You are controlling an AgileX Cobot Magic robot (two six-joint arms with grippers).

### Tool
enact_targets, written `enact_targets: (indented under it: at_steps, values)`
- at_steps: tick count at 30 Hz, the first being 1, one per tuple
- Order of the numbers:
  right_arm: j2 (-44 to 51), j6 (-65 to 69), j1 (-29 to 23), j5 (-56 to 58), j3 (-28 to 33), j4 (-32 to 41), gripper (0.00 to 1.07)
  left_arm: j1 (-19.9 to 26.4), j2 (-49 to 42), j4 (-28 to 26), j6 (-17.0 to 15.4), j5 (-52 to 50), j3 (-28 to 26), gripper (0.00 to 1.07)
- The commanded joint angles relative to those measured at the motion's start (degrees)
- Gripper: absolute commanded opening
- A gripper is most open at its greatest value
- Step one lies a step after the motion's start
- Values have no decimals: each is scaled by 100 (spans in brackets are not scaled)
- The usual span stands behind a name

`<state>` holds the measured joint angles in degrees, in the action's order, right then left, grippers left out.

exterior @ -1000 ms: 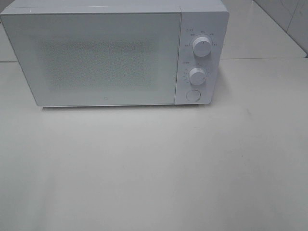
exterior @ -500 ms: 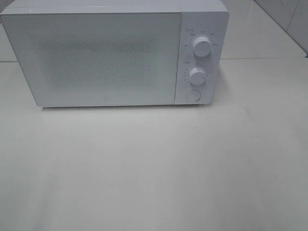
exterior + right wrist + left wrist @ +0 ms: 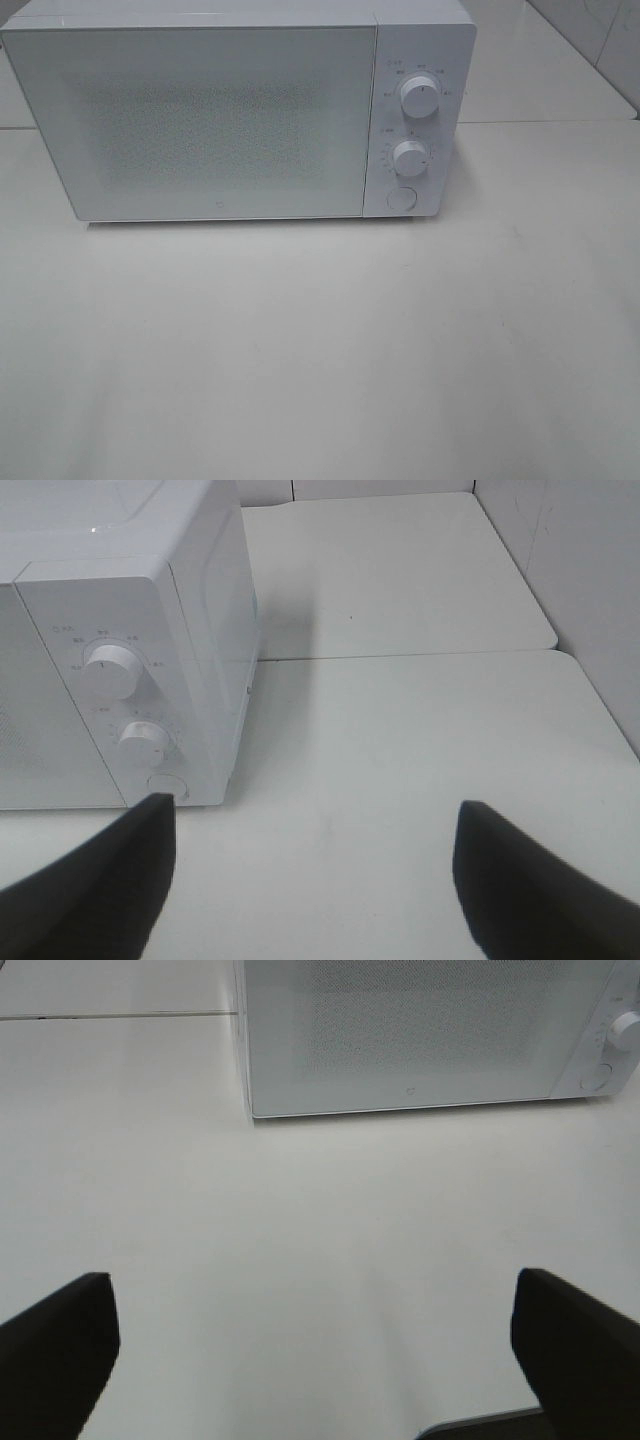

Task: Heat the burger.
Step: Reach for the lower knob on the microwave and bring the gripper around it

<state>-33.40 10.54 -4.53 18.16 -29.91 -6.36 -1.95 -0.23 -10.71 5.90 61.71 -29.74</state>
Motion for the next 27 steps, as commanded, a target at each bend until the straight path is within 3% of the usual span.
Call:
enact_targets:
  at_steps: [1,16,27]
  values:
    - [-258,17,23,-584,155,-23,74,23,-138,6,6,-52,17,100]
    - [-1564,665,23,-4097,1358,-17,74,23,-138,6,6,-52,17,100]
    - [-2773,309,23,-5071,1369,23,74,23,-138,6,6,-52,17,100]
